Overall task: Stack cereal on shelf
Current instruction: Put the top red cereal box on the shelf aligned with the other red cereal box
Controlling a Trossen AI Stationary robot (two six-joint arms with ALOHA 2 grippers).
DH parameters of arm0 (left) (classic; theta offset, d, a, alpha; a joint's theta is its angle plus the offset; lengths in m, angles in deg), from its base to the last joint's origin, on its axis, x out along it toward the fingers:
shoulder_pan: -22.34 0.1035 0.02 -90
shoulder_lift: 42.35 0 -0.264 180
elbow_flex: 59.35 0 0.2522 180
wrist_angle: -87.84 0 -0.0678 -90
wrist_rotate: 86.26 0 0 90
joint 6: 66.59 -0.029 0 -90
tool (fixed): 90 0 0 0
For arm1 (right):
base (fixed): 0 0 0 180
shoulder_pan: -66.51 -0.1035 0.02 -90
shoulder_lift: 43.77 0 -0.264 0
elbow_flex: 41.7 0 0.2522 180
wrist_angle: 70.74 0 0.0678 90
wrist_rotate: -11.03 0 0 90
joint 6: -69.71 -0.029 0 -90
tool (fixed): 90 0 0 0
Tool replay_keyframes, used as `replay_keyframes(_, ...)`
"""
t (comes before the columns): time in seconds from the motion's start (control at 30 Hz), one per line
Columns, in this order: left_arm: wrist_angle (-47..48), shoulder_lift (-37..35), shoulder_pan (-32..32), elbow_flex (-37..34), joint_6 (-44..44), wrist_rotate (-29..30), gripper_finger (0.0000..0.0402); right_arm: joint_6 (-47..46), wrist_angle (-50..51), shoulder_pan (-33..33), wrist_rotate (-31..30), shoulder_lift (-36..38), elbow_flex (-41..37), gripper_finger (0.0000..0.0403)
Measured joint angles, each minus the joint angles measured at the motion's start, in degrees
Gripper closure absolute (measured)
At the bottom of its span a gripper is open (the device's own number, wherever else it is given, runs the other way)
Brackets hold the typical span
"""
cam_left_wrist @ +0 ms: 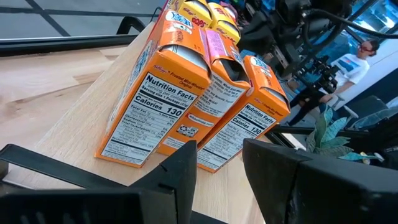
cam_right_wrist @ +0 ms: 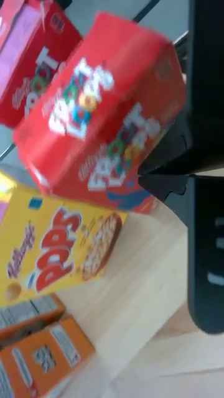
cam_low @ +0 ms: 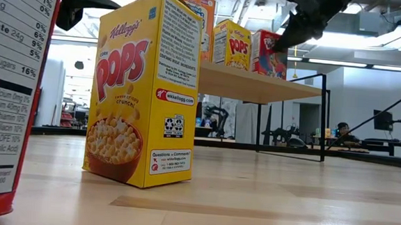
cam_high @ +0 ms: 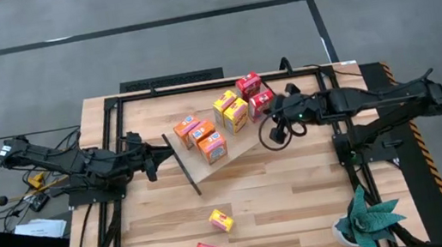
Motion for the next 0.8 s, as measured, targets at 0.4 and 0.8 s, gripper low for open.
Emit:
replay_keyframes(0.4,0.00,0.00,-0.01,0.00,0.00,0.02,0.0282,3.09,1.04,4.94,-0.13,0.02,0.00,0.0387)
replay_keyframes(0.8,0.00,0.00,-0.02,0.00,0.11,0.01,0.0282,2.59,0.66,5.53,0.63,0.26,0.00,0.0362)
